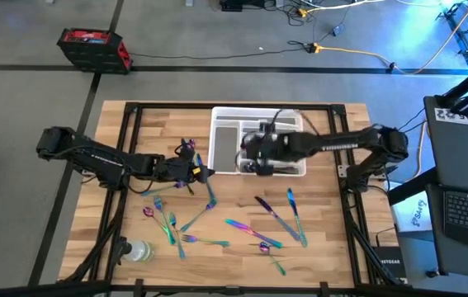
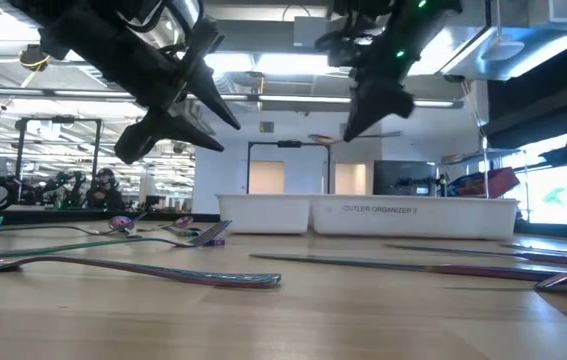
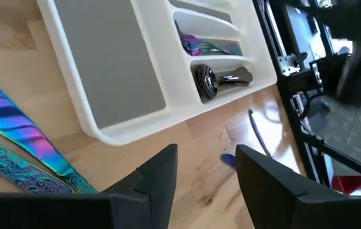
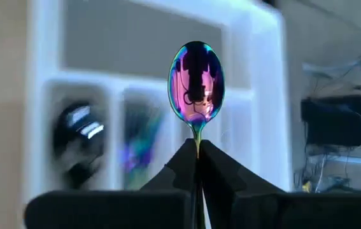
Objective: Sort silverware
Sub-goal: Put the blue spoon into the tray organizer
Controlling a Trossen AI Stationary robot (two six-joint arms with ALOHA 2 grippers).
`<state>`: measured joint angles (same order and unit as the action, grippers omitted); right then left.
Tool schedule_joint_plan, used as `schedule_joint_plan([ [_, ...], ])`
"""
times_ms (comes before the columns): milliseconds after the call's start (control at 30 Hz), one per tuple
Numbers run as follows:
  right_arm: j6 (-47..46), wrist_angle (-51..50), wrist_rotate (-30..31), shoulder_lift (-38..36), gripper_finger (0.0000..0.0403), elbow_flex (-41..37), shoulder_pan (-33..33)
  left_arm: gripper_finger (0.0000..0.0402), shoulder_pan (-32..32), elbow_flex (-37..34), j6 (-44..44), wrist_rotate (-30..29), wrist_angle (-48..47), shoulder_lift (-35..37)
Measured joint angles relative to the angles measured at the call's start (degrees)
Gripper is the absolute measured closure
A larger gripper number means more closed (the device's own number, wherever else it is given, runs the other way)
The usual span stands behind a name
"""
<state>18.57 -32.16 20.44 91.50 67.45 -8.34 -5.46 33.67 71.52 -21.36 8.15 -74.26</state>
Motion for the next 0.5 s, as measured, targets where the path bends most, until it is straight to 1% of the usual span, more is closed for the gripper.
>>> schedule_joint_plan([
  [67,3.3,3.7,-5.3,0.1,0.0403,-1.0,-4.7,0.0256,-0.1,0.0,-0.5,0.0,-0.1,0.0],
  [167,8.5,7.3,-10.3,1.1,0.0403,-2.3,-11.9,0.0256,-0.1,0.0,-2.9,0.0,-0.2,0.0],
  [333,13.3,8.5,-21.5,2.5,0.0403,-2.9,-24.0,0.0256,-0.1,0.0,-4.1,0.0,-0.4,0.0],
  [433,14.3,7.6,-27.6,3.8,0.0403,-2.9,-28.4,0.0256,-0.1,0.0,-4.2,-0.1,-0.2,0.0],
  [500,14.5,7.3,-31.9,4.8,0.0403,-2.9,-29.8,0.0256,-0.1,0.0,-4.5,-0.1,-0.3,0.0],
])
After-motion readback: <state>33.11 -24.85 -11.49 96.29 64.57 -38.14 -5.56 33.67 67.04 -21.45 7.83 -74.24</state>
